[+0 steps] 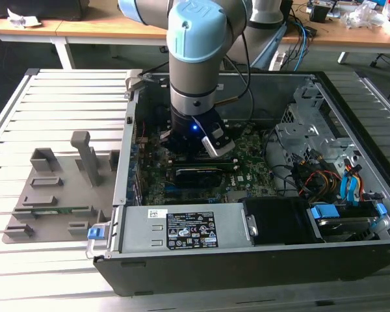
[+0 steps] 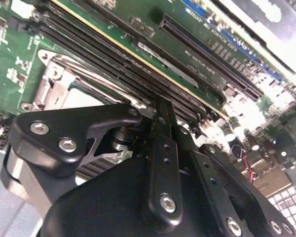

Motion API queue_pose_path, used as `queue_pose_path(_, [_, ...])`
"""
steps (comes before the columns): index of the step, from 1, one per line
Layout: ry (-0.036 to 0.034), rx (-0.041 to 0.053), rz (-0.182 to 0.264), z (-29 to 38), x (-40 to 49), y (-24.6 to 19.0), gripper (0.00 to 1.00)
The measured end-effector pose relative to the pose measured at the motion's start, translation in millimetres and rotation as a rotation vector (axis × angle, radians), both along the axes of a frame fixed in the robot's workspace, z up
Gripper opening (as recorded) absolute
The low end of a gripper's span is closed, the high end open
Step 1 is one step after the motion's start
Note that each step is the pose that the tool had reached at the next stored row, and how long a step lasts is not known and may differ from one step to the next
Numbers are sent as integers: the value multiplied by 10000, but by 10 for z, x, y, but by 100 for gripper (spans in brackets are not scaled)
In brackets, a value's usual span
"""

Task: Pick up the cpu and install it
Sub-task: 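Install the second cpu locking lever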

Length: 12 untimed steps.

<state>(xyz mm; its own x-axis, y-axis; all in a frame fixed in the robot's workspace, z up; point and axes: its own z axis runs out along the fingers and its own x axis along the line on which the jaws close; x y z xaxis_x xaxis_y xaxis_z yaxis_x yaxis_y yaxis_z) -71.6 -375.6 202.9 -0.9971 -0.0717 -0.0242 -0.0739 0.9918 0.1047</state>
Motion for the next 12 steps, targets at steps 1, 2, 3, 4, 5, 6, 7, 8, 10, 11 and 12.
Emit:
queue_pose_path(1, [-4, 10, 1, -3, -14, 23, 11])
queue_pose_path(2, [-4, 10, 8, -3, -22, 24, 11])
queue_pose_path(3, [-6, 6, 22, 1, -25, 23, 11])
queue_pose_path(4, [-10, 7, 29, 27, -25, 24, 11])
queue_pose_path(5, [-11, 18, 36, 36, -26, 24, 11])
queue_pose_path(6, [-8, 70, 43, 36, -26, 24, 11])
queue_pose_path(7, [-6, 173, 54, 29, -25, 33, 11])
queue_pose_path(8, [-2, 199, 65, 17, -25, 44, 11])
queue_pose_path(10, [4, 227, 78, -5, -26, 63, 11])
queue_pose_path(11, [-1, 242, 91, -12, -25, 73, 11])
queue_pose_path(12, [3, 252, 103, -14, -25, 75, 11])
